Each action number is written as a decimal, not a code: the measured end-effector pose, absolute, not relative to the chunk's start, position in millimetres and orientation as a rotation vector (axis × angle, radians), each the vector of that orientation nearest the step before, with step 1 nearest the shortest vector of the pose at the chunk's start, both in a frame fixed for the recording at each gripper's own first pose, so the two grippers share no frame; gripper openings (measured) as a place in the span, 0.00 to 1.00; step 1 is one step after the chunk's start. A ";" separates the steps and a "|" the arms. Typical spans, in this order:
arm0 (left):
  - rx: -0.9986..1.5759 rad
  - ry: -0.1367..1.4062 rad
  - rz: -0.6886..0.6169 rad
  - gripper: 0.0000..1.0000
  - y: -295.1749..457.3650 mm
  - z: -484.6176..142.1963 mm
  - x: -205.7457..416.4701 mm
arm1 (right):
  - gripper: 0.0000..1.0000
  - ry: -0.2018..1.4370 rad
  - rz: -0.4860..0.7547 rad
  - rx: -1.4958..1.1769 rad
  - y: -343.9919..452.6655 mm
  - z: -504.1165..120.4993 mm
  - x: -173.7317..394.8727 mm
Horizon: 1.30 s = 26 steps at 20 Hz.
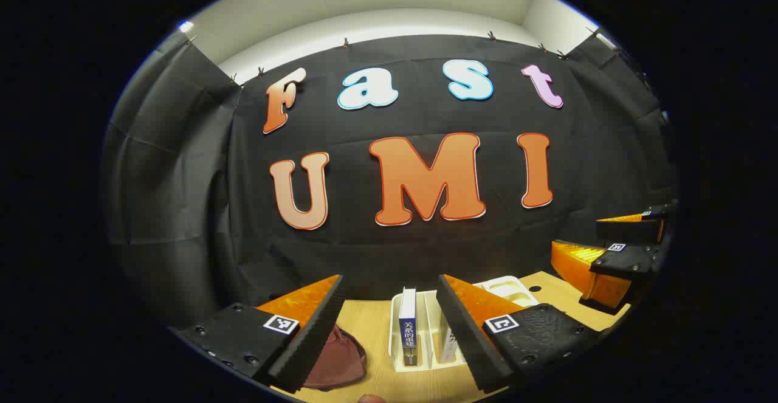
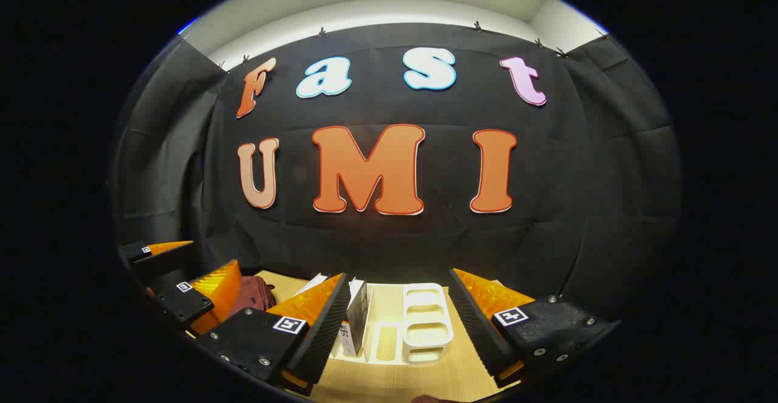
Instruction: Open the schoolbag, grab two books from the bookshelf and put them into the schoolbag.
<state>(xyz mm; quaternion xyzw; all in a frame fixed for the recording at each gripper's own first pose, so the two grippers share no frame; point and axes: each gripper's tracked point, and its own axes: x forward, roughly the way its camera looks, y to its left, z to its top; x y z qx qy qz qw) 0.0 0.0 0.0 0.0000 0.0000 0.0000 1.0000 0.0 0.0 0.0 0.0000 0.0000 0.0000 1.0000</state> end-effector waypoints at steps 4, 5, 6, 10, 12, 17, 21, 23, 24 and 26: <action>0.015 -0.010 -0.010 0.95 -6.5 1.8 5.4 | 0.96 -0.007 -0.001 0.019 -2.7 -0.8 2.4; 0.017 -0.008 -0.014 1.00 -4.5 0.4 10.3 | 0.96 -0.008 -0.023 0.022 -5.8 -0.1 6.7; 0.010 0.007 -0.018 0.95 -4.0 -3.6 13.7 | 0.96 0.004 -0.035 0.021 -5.7 -3.1 8.8; 0.006 0.029 -0.047 1.00 -1.2 -13.5 24.7 | 0.96 0.025 -0.064 0.055 -1.1 -8.0 16.1; 0.005 0.012 -0.051 0.95 4.5 -8.7 32.0 | 0.96 0.031 -0.072 0.065 3.8 -8.9 19.1; -0.006 0.009 -0.078 0.95 9.7 -13.1 43.7 | 0.96 0.016 -0.083 0.046 14.5 -3.6 24.4; -0.021 -0.011 -0.069 0.95 22.2 -11.0 48.9 | 0.96 0.010 -0.083 0.046 21.1 -2.9 28.4; -0.025 -0.005 -0.071 0.95 23.3 -13.3 51.4 | 0.96 0.014 -0.080 0.047 25.4 -4.5 28.2; -0.026 -0.002 -0.071 1.00 24.3 -13.6 52.2 | 0.96 0.019 -0.080 0.045 26.5 -5.2 28.1; -0.031 0.002 -0.074 0.95 24.9 -14.6 52.5 | 0.96 0.021 -0.083 0.035 28.2 -5.5 28.8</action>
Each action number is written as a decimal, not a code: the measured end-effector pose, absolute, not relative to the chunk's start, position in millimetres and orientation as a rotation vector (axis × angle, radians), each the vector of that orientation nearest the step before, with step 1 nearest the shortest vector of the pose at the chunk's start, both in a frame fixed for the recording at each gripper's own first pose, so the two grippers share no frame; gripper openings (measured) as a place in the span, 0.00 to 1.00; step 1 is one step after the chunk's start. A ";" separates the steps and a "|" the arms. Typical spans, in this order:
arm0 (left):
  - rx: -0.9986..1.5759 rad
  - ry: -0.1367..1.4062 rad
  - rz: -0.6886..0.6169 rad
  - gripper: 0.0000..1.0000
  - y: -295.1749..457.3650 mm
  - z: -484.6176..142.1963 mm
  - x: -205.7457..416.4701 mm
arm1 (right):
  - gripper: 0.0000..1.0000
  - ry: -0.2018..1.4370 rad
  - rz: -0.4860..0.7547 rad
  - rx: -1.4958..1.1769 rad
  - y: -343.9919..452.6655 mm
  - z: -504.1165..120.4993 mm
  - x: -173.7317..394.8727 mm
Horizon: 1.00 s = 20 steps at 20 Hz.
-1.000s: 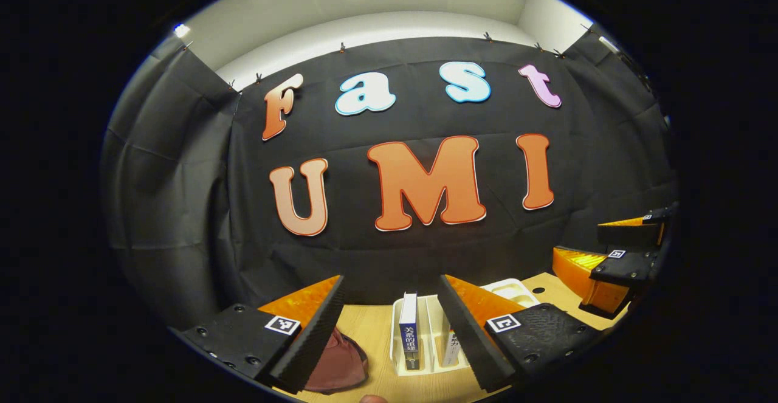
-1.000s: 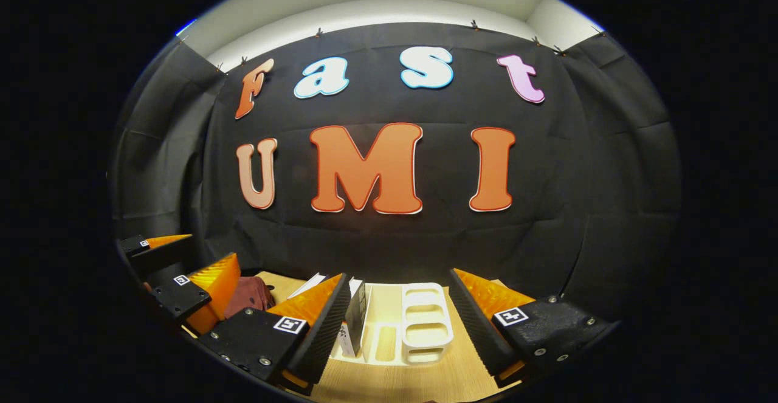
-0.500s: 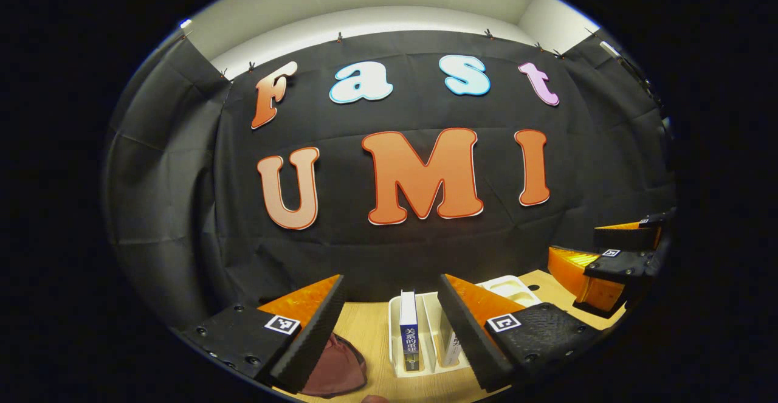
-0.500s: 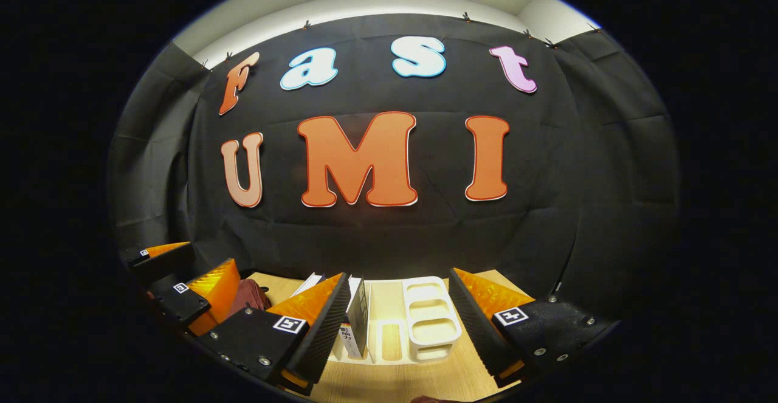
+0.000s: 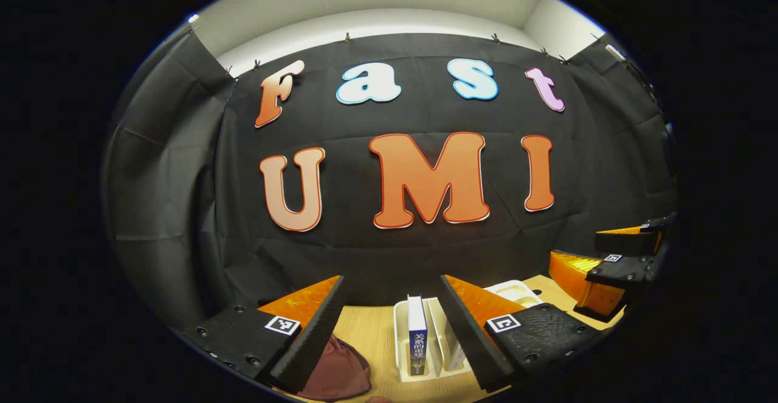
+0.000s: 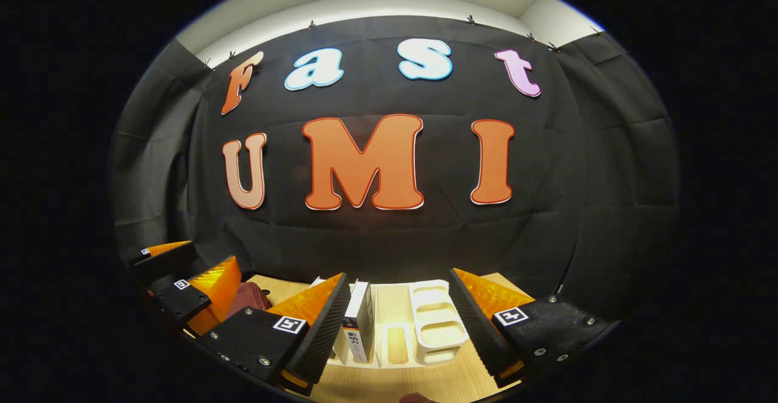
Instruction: Open the schoolbag, grab two books from the bookshelf and put them into the schoolbag.
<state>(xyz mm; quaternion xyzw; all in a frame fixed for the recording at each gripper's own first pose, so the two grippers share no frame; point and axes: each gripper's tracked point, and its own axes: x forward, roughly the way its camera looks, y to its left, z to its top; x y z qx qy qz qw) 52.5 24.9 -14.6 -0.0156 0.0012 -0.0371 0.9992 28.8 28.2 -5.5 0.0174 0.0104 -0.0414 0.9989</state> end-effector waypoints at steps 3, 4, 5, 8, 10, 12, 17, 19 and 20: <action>-0.034 -0.001 -0.073 0.95 27.5 -15.2 52.4 | 0.96 0.019 -0.089 0.034 28.0 -4.8 27.9; -0.036 0.001 -0.075 0.95 27.7 -14.8 52.4 | 0.96 0.020 -0.091 0.034 28.4 -5.4 28.3; -0.037 0.004 -0.077 0.95 28.3 -16.8 53.0 | 0.96 0.023 -0.092 0.032 28.5 -5.8 28.8; -0.047 -0.001 -0.080 0.95 30.5 -16.6 52.0 | 0.96 0.031 -0.090 0.021 29.5 -8.7 26.3; -0.049 0.001 -0.083 0.95 30.9 -17.5 51.0 | 0.96 0.030 -0.092 0.012 29.6 -8.6 25.4; -0.049 -0.001 -0.088 0.95 31.1 -18.0 51.6 | 0.96 0.031 -0.093 0.014 30.3 -8.3 25.3; -0.018 0.009 -0.086 1.00 36.3 -24.3 51.9 | 0.96 0.039 -0.107 0.018 27.0 -10.9 25.0; 0.027 0.036 -0.076 0.95 43.9 -36.2 51.8 | 0.96 0.043 -0.120 0.015 22.5 -13.2 25.9; 0.045 0.047 -0.076 0.95 47.1 -41.0 51.4 | 0.96 0.043 -0.127 0.011 20.3 -13.9 25.7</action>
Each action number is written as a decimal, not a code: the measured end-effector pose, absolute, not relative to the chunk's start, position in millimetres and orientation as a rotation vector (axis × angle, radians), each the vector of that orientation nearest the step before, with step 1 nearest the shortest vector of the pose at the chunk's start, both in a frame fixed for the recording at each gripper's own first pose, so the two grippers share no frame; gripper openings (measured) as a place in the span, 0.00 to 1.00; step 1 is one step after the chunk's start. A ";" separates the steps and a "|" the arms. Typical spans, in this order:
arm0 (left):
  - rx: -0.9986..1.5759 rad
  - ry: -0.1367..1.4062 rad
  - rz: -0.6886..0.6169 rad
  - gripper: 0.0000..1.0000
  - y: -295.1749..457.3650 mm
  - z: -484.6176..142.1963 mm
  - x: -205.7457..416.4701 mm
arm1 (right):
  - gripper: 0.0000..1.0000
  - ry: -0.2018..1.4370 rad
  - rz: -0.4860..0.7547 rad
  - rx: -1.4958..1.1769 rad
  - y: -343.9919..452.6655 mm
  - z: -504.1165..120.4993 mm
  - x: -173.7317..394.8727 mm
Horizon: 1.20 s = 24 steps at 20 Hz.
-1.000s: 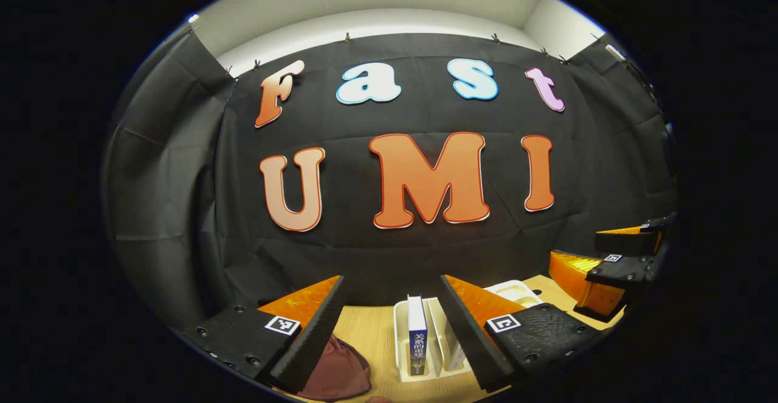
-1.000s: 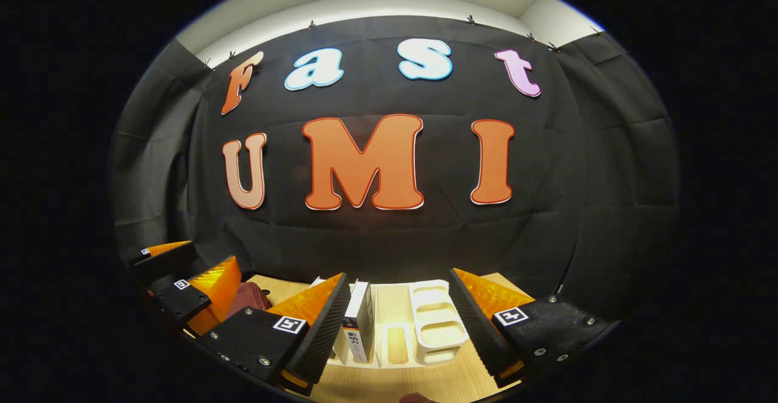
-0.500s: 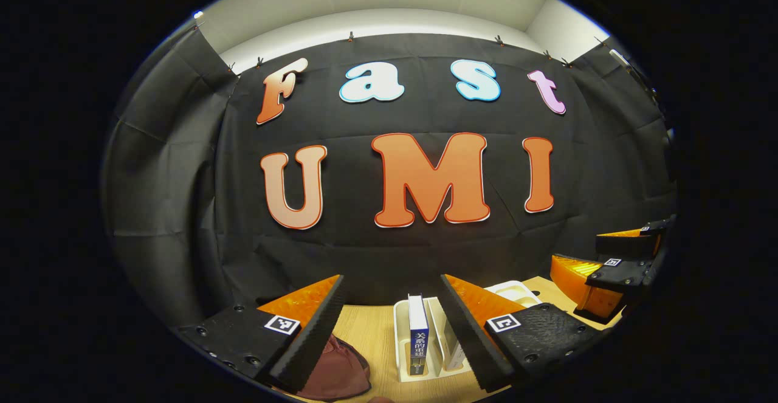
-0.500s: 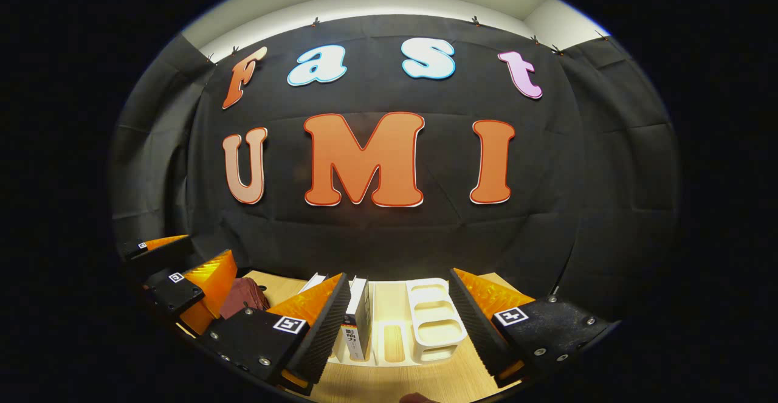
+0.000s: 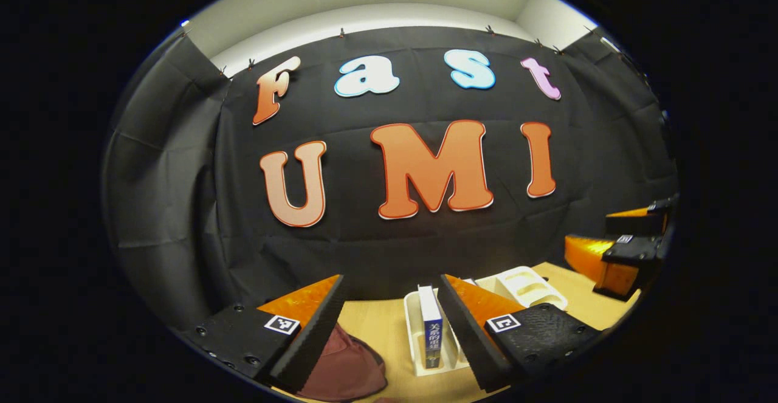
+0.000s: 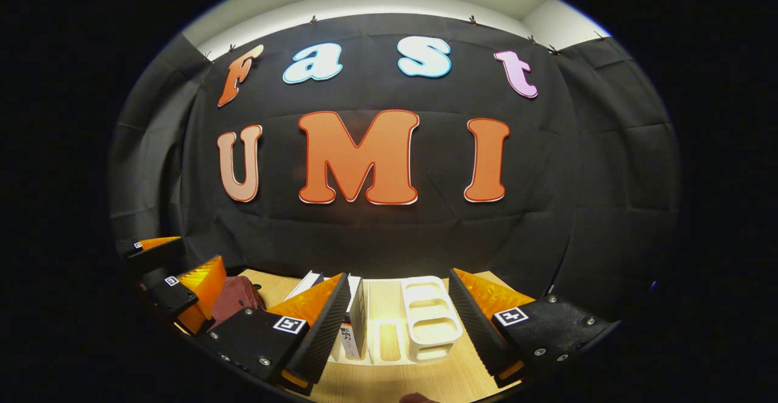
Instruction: Open the schoolbag, grab two books from the bookshelf and put them into the schoolbag.
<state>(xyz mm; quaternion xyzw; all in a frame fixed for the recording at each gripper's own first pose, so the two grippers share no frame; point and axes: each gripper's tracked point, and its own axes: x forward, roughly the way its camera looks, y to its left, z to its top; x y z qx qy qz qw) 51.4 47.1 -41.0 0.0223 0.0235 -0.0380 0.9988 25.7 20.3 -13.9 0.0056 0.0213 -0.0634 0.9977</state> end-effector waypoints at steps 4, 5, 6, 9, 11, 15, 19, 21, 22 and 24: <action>0.124 0.110 -0.068 0.95 60.9 -71.8 46.7 | 0.96 0.051 -0.174 0.005 3.2 -18.5 27.4; 0.151 0.127 -0.073 1.00 64.2 -81.3 45.9 | 0.96 0.055 -0.180 0.005 0.9 -20.0 27.6; 0.184 0.144 -0.070 0.95 68.4 -90.3 45.9 | 0.96 0.061 -0.189 0.004 -2.8 -22.5 27.5; 0.292 0.215 -0.077 0.95 81.3 -127.3 44.9 | 0.96 0.080 -0.207 0.006 -9.8 -30.3 29.2; 0.350 0.274 -0.087 0.95 87.0 -157.4 43.2 | 0.96 0.083 -0.219 -0.002 -13.8 -32.9 29.5; 0.533 0.364 -0.128 0.96 94.9 -211.8 38.9 | 0.96 0.089 -0.243 -0.016 -21.4 -38.0 33.3; 0.662 0.474 -0.168 0.96 105.0 -263.9 32.0 | 0.96 0.103 -0.275 -0.020 -30.5 -45.2 33.2; 0.706 0.521 -0.182 0.96 109.8 -290.1 32.6 | 0.96 0.117 -0.293 -0.026 -35.3 -50.9 32.5; 0.734 0.542 -0.186 0.97 112.4 -302.0 32.5 | 0.96 0.122 -0.299 -0.026 -36.6 -53.0 31.9; 0.781 0.581 -0.200 0.96 118.5 -328.3 27.9 | 0.96 0.134 -0.312 -0.024 -40.1 -57.1 31.1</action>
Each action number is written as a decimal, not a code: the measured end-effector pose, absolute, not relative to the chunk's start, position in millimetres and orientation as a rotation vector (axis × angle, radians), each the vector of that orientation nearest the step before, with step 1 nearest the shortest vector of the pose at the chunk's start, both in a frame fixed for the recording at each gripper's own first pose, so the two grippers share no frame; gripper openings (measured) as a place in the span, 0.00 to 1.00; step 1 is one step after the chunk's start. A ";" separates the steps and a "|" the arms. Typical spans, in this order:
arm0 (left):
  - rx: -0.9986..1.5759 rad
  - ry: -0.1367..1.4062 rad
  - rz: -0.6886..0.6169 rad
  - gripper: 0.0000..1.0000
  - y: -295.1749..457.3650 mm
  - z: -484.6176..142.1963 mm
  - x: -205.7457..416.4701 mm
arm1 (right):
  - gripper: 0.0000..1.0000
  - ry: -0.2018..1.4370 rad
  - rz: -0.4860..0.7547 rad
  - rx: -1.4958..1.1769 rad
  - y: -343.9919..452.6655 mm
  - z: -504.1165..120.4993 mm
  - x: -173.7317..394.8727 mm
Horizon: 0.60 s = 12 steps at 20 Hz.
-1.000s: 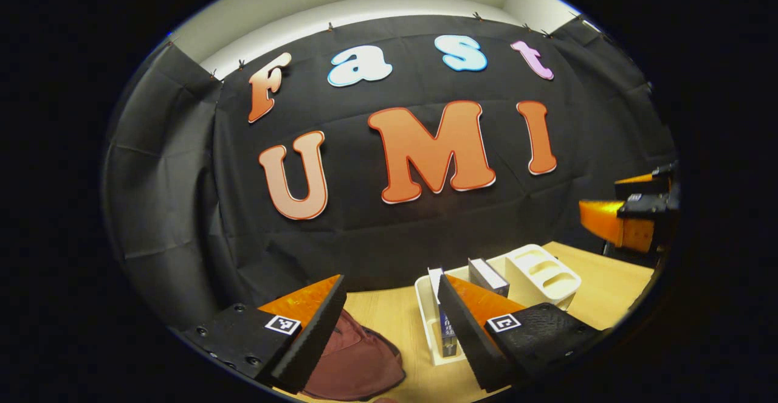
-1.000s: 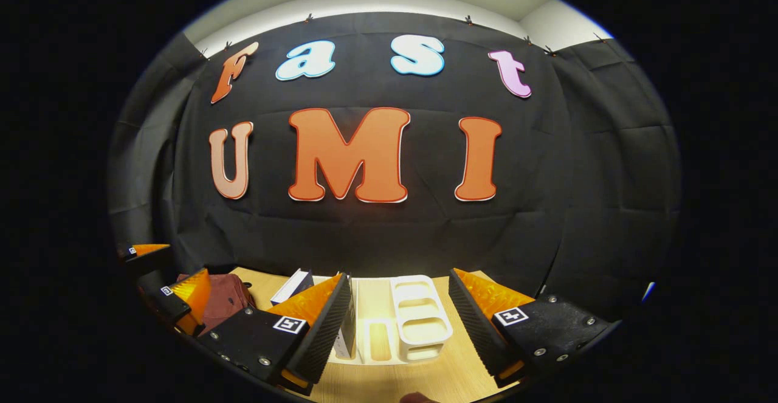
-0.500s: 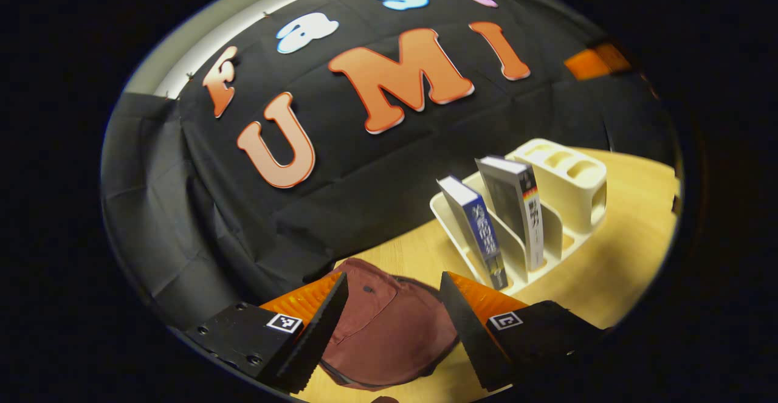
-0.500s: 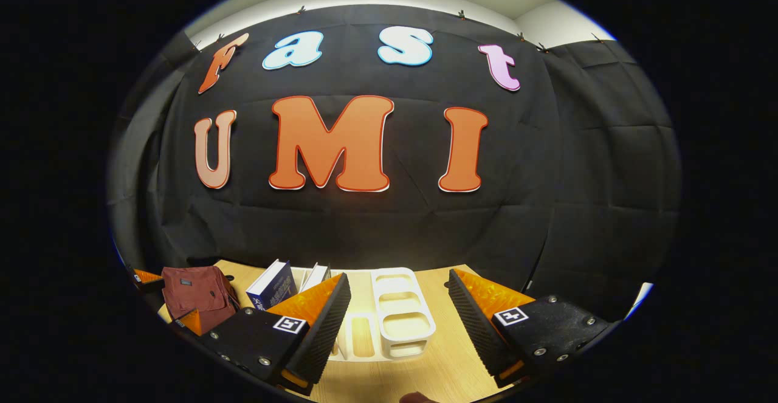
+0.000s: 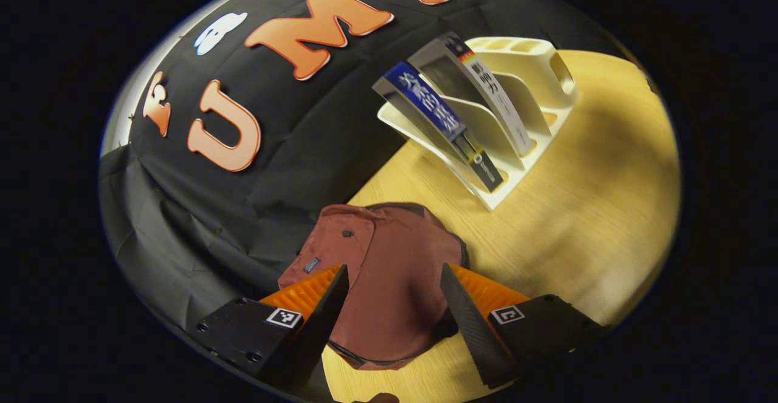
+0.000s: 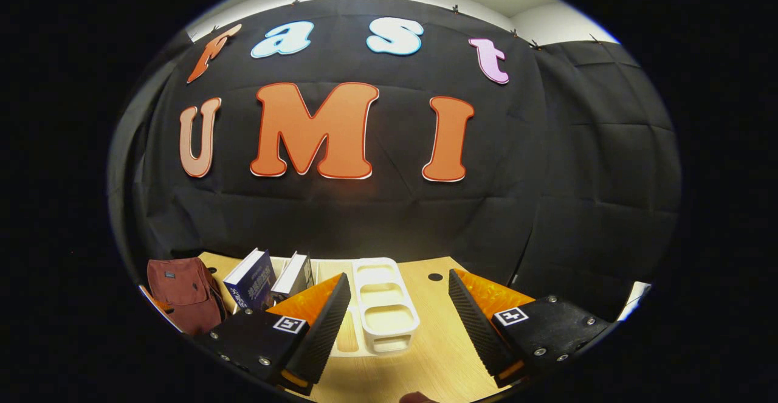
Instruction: Open the schoolbag, grab two books from the bookshelf and put them into the schoolbag.
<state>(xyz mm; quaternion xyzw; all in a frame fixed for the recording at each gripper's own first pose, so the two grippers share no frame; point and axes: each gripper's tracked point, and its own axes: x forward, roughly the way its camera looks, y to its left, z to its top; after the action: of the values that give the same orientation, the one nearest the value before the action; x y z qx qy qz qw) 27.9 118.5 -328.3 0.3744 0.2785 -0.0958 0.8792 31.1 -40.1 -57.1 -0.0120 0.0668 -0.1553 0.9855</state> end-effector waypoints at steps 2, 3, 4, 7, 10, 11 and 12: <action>0.810 0.610 -0.219 0.97 122.6 -349.0 25.3 | 0.96 0.139 -0.320 -0.023 -41.8 -59.8 29.8; 0.828 0.627 -0.224 0.97 126.1 -359.2 24.6 | 0.96 0.139 -0.324 -0.026 -43.1 -59.2 30.5; 0.846 0.643 -0.233 0.97 127.9 -366.3 25.5 | 0.96 0.139 -0.327 -0.028 -43.3 -59.6 30.6; 0.874 0.664 -0.266 0.97 123.3 -381.2 22.7 | 0.96 0.139 -0.335 -0.027 -45.4 -59.6 30.2; 0.922 0.704 -0.226 0.96 136.6 -390.2 18.9 | 0.96 0.144 -0.346 -0.028 -48.7 -61.0 27.4; 0.912 0.714 -0.217 0.95 140.2 -392.0 19.1 | 0.96 0.143 -0.348 -0.025 -50.3 -61.3 27.2; 0.917 0.712 -0.206 0.96 142.5 -392.6 21.8 | 0.96 0.144 -0.349 -0.026 -50.9 -61.5 26.5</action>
<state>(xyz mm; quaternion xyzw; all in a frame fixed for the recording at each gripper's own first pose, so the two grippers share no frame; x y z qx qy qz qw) 21.8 142.5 -392.6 0.4322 0.3356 -0.0970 0.8314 26.5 -50.9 -61.5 -0.0129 0.0714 -0.1733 0.9822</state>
